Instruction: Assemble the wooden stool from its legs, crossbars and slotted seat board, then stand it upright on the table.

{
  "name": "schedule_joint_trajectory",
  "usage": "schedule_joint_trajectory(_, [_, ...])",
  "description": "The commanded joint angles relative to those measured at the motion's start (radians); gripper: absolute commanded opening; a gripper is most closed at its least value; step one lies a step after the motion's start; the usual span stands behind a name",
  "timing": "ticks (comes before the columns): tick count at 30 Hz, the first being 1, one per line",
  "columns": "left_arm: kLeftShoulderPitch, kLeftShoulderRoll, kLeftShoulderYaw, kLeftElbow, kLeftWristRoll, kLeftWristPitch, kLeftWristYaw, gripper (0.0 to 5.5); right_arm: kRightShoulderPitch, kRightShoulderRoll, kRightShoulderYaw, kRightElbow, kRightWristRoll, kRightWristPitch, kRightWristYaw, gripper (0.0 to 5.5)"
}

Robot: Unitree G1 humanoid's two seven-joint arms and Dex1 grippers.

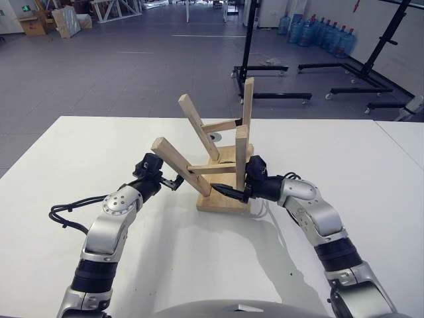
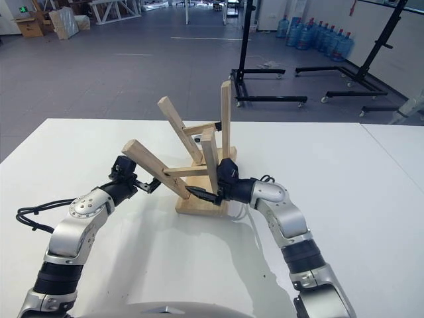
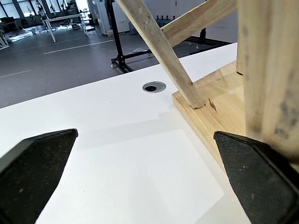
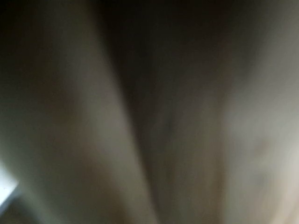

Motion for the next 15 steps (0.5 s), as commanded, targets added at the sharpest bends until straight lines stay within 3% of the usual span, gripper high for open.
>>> schedule_joint_trajectory(1, [-0.042,-0.007,-0.031,-0.024,-0.007,-0.019,-0.029,5.4,0.045,-0.034,-0.012,0.047,-0.025,-0.018,0.018,4.64])
schedule_joint_trajectory(3, [-0.047,-0.003,-0.025,-0.024,-0.008,-0.021,-0.025,5.4,0.064,-0.053,-0.049,0.056,-0.001,-0.017,0.03,5.08])
schedule_joint_trajectory(8, [-0.056,0.076,0.047,0.027,-0.005,-0.043,-0.051,5.4,0.098,-0.125,-0.147,0.059,0.049,-0.052,0.112,5.08])
schedule_joint_trajectory(15, [-0.027,0.292,0.168,0.156,-0.007,-0.086,-0.18,5.4,0.149,-0.313,-0.243,0.047,0.131,-0.046,0.356,5.08])
